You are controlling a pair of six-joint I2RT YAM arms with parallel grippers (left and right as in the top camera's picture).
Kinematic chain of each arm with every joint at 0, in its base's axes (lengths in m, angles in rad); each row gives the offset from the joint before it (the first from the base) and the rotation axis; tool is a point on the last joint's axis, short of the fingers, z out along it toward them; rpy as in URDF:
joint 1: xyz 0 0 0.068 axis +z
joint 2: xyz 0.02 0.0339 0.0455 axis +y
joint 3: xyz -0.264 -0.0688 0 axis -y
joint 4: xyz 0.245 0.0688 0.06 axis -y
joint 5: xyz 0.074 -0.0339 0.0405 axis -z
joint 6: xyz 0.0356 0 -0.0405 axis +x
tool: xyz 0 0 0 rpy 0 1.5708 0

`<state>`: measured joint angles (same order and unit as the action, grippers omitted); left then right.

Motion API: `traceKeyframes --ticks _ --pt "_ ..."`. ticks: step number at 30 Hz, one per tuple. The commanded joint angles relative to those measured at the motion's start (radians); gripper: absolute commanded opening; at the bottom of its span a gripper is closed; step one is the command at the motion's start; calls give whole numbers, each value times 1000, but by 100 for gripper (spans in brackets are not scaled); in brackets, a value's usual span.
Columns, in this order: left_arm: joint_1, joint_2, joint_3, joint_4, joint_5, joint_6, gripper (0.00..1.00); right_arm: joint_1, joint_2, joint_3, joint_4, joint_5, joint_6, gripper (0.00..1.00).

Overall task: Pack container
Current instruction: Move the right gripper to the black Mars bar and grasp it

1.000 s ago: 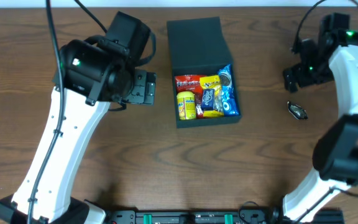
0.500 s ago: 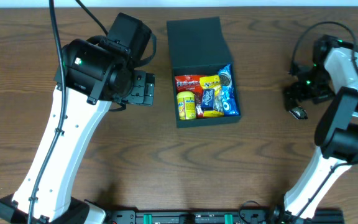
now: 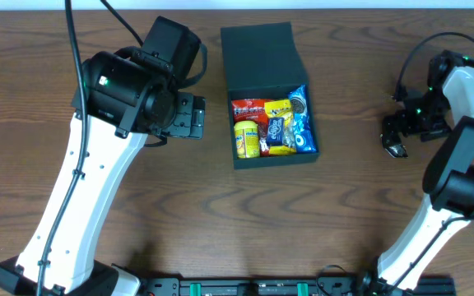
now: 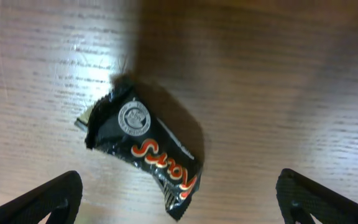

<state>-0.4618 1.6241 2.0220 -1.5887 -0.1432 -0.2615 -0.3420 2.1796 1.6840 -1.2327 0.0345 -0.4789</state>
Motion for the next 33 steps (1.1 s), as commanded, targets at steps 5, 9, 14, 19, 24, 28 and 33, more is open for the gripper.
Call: traceKeyframes --ticks 5,9,14,19,24,28,33 --pt "3 5 -5 7 -24 8 95 11 -6 -84 60 41 64 99" --pt "3 5 -5 8 -24 8 95 12 -6 -101 74 44 68 99" --pt "3 5 -5 13 -24 7 95 24 -6 -111 94 48 76 89" --pt "3 5 -5 21 -21 7 95 42 -6 -148 127 68 82 80" --pt "3 5 -5 21 -21 7 95 61 -6 -164 142 90 83 68" --pt "3 5 -5 22 -21 7 95 61 -6 -164 142 90 101 59" --pt "3 5 -5 23 -21 7 95 61 -6 -164 142 97 120 46"
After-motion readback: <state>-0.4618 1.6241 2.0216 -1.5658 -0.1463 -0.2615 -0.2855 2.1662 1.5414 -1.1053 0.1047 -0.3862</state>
